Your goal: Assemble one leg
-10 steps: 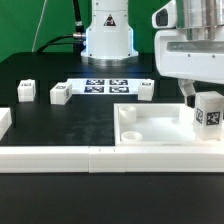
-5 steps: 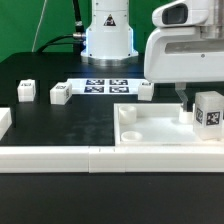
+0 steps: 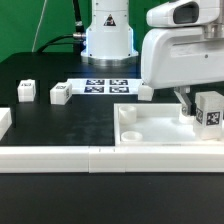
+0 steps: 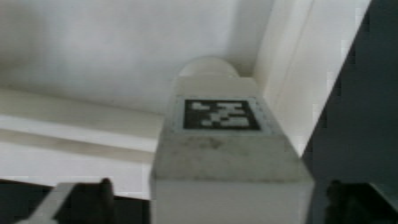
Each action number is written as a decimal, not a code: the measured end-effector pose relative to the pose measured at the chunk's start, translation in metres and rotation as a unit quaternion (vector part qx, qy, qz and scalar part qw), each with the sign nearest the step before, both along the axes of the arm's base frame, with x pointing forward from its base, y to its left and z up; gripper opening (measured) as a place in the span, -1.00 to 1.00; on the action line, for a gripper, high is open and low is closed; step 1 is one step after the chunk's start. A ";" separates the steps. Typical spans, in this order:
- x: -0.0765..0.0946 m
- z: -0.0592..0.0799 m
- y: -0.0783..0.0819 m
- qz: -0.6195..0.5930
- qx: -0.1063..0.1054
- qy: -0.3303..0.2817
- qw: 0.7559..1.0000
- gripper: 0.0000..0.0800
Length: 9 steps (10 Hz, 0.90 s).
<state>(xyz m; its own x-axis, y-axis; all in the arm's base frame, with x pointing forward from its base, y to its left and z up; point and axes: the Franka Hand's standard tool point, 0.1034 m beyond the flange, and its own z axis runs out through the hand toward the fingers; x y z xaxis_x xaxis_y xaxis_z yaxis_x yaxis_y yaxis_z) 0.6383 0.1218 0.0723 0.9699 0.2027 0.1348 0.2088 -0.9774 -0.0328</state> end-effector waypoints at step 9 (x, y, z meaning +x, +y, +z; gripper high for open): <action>-0.001 -0.001 -0.006 -0.218 0.036 0.006 0.975 -0.28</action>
Offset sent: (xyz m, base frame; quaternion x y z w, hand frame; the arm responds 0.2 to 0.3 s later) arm 0.0000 0.0000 0.0000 0.0000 0.0000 0.0000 1.0000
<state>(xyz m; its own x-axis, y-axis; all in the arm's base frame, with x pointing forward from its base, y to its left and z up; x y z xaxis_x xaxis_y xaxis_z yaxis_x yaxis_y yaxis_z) 0.6371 0.1153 0.0712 0.9634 -0.2388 0.1216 -0.2269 -0.9683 -0.1042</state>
